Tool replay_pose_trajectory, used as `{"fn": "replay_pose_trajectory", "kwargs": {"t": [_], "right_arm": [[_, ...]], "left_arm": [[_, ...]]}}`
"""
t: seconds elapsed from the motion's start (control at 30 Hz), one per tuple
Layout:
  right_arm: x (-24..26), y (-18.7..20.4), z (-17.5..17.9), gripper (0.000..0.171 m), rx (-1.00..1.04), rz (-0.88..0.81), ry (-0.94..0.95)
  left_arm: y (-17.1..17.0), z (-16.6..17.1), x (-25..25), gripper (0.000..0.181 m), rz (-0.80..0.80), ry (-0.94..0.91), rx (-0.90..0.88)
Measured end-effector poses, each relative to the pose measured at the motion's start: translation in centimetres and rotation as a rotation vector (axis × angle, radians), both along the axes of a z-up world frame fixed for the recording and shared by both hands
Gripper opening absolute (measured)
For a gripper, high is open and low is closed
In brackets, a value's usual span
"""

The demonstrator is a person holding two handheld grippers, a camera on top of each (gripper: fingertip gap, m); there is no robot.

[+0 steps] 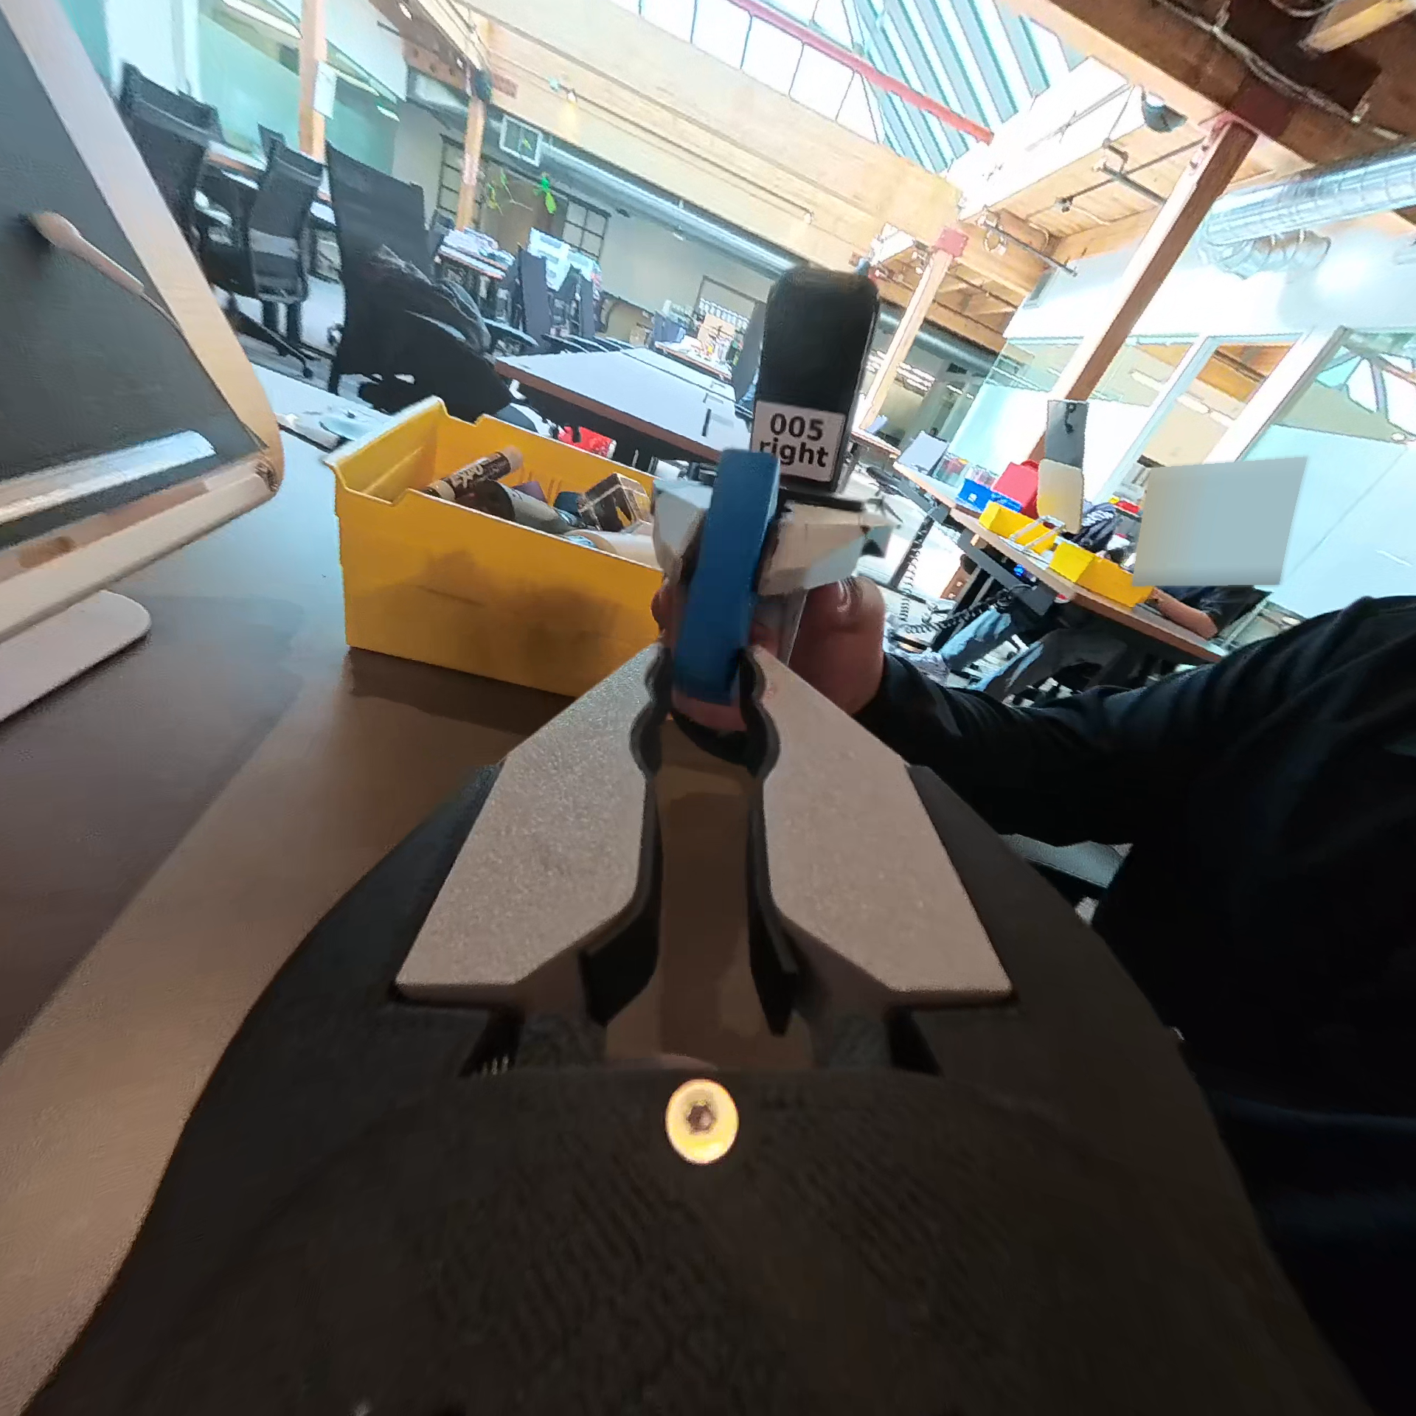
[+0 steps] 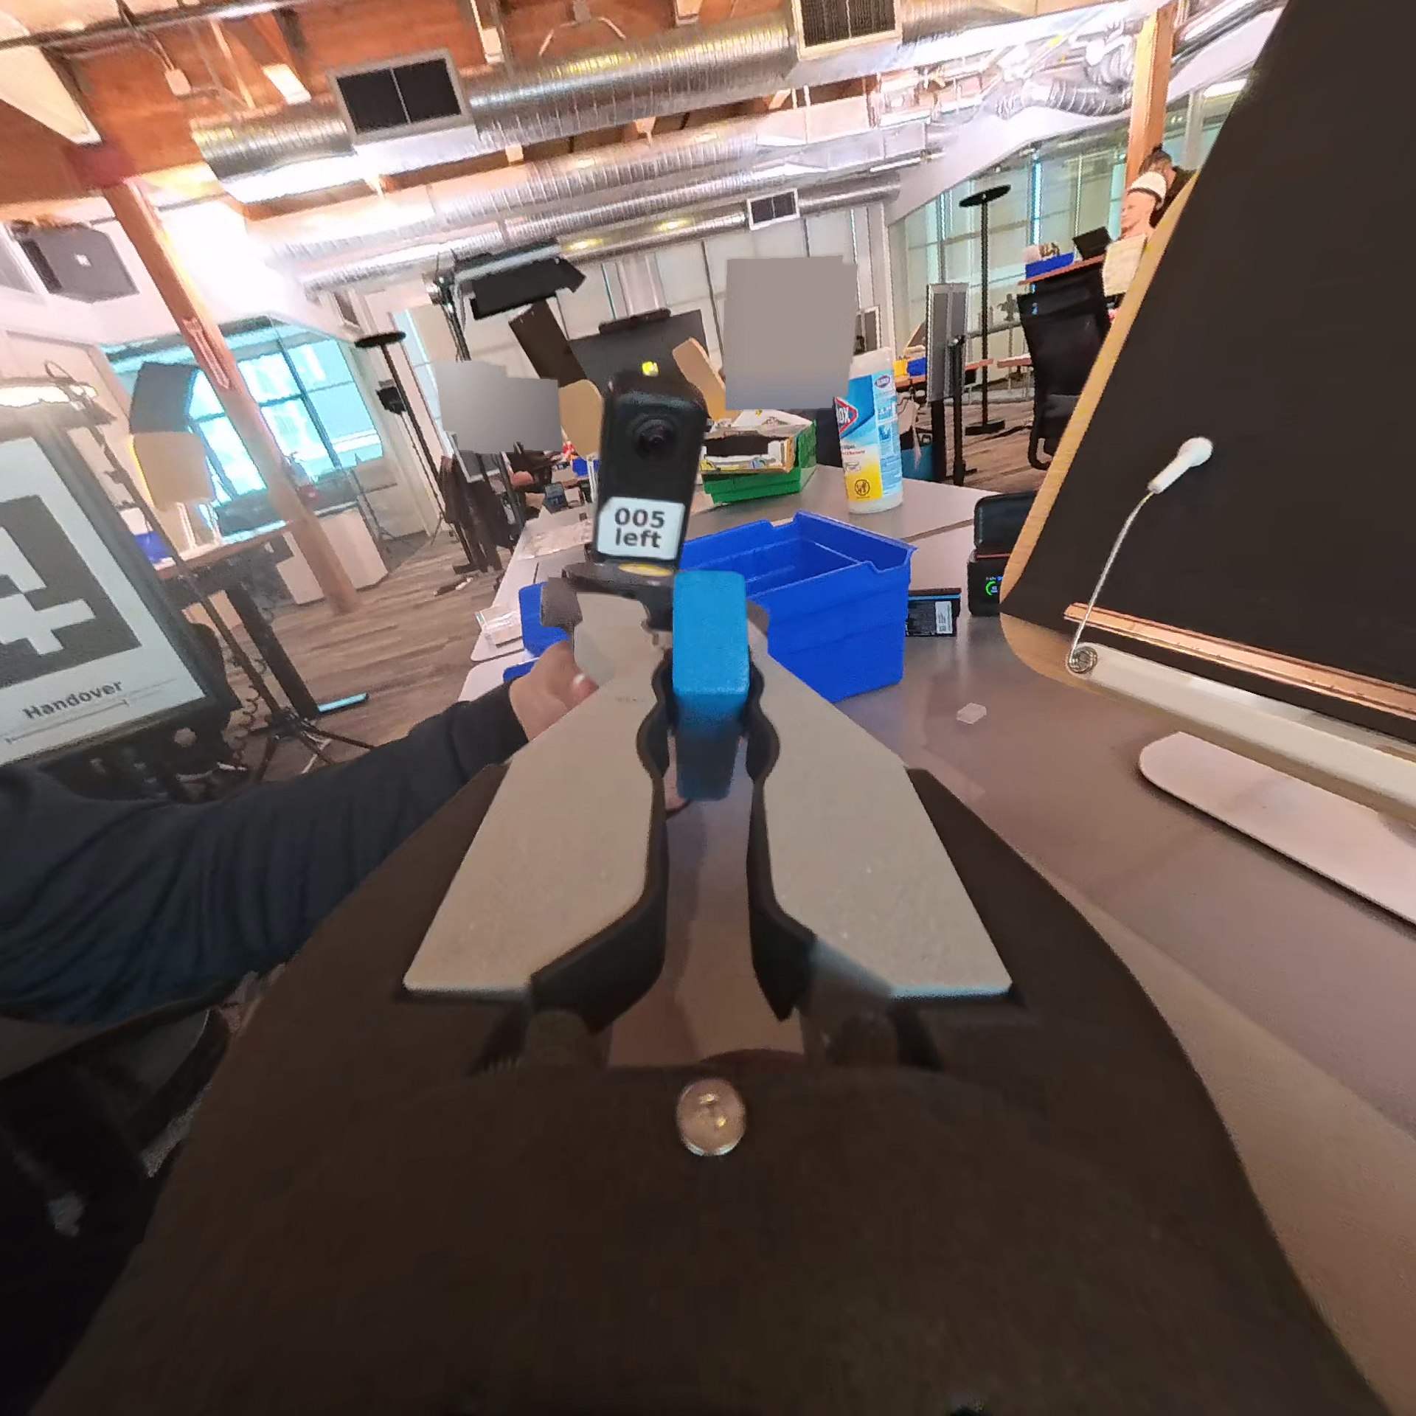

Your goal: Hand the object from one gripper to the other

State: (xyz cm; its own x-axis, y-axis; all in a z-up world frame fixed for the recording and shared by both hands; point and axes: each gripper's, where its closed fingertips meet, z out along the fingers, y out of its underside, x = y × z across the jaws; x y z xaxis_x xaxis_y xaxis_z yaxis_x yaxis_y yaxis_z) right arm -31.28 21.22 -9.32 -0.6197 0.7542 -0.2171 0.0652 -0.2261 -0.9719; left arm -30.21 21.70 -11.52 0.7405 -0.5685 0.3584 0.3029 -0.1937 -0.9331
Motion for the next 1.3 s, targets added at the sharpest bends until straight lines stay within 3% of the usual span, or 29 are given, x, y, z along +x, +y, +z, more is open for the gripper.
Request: {"fn": "replay_pose_trajectory", "kwargs": {"t": [0.33, 0.87, 1.3], "right_arm": [[-0.7, -1.0, -1.4, 0.013, 0.045, 0.007, -0.055], [-0.9, -0.3, -0.9, 0.025, 0.023, -0.028, -0.020], [-0.6, -0.1, -0.4, 0.014, -0.040, 0.012, -0.013]], "left_arm": [[1.6, -3.1, 2.7, 0.016, -0.042, 0.130, -0.091], [1.5, -1.5, 0.8, 0.015, 0.052, 0.119, -0.024], [1.2, -0.8, 1.0, 0.015, 0.027, 0.057, -0.009]]}}
